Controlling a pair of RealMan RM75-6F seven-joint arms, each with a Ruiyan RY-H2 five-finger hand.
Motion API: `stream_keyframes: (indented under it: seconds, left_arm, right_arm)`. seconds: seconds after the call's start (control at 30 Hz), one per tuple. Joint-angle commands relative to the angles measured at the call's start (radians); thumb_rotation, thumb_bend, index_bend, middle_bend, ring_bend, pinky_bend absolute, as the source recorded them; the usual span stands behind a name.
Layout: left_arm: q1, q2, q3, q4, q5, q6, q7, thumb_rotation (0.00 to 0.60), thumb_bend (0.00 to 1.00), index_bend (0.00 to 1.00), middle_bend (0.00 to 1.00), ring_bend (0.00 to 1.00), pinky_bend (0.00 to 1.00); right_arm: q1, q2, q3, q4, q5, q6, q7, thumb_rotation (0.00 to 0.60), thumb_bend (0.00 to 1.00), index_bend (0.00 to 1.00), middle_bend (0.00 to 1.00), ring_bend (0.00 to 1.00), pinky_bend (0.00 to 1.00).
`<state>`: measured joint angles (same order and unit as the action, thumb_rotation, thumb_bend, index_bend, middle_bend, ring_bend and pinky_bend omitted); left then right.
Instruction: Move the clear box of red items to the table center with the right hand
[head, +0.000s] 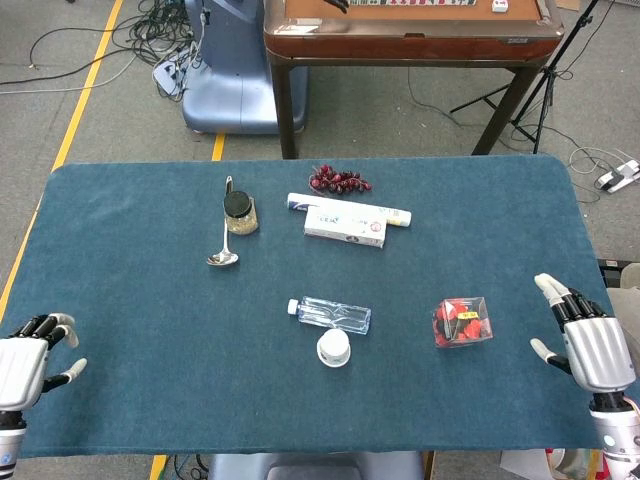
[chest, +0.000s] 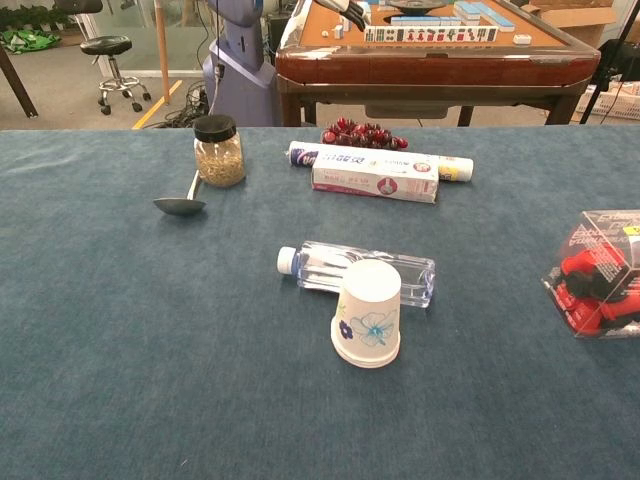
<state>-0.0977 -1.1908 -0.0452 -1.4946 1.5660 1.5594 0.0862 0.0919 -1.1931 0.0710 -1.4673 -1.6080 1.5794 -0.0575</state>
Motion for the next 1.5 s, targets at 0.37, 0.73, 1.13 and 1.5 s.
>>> stream_keyframes:
  seconds: [0.37, 0.73, 1.13, 1.5]
  left_arm:
    - [-0.001, 0.023, 0.016, -0.028, -0.011, -0.038, -0.024, 0.600, 0.02, 0.61, 0.68, 0.58, 0.86]
    - [0.010, 0.044, 0.016, -0.050, -0.025, -0.033, -0.051, 0.600, 0.02, 0.61, 0.69, 0.58, 0.86]
    - [0.012, 0.059, 0.015, -0.065, -0.040, -0.048, -0.070, 0.600, 0.02, 0.61, 0.68, 0.57, 0.86]
    - [0.015, 0.070, 0.014, -0.066, -0.039, -0.042, -0.106, 0.600, 0.02, 0.27, 0.67, 0.56, 0.85]
  right_arm:
    - [0.012, 0.011, -0.024, -0.007, -0.042, -0.011, 0.060, 0.600, 0.00, 0.15, 0.17, 0.18, 0.29]
    - [0.033, -0.003, -0.043, -0.029, -0.028, -0.094, -0.073, 0.600, 0.00, 0.00, 0.00, 0.00, 0.05]
    - [0.093, -0.092, -0.035, 0.023, -0.003, -0.193, -0.154, 0.600, 0.00, 0.00, 0.00, 0.00, 0.03]
    - [0.153, -0.162, 0.000, 0.075, 0.057, -0.275, -0.214, 0.600, 0.00, 0.00, 0.00, 0.00, 0.03]
